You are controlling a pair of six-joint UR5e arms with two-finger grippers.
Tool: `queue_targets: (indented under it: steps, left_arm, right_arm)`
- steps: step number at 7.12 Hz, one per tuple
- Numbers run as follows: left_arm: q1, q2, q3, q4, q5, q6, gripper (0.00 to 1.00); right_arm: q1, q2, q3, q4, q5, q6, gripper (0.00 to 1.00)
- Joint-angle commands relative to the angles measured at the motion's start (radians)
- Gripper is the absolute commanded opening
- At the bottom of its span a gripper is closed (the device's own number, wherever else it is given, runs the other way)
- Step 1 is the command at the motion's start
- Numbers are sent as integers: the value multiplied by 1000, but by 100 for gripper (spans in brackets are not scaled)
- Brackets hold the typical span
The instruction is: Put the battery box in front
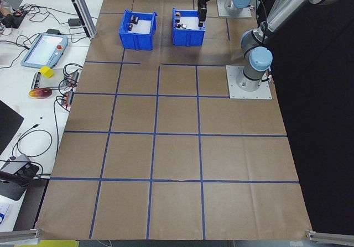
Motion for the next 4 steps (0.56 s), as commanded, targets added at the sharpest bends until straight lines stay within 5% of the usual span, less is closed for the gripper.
queue_targets:
  steps: [1,4]
  left_arm:
    - [0,1,0,0,0,-1,100]
    - [0,3,-2,0,0,0,100]
  right_arm:
    - [0,9,-4,-1,-1,1,100]
    - [0,4,-5,4,0,0,100]
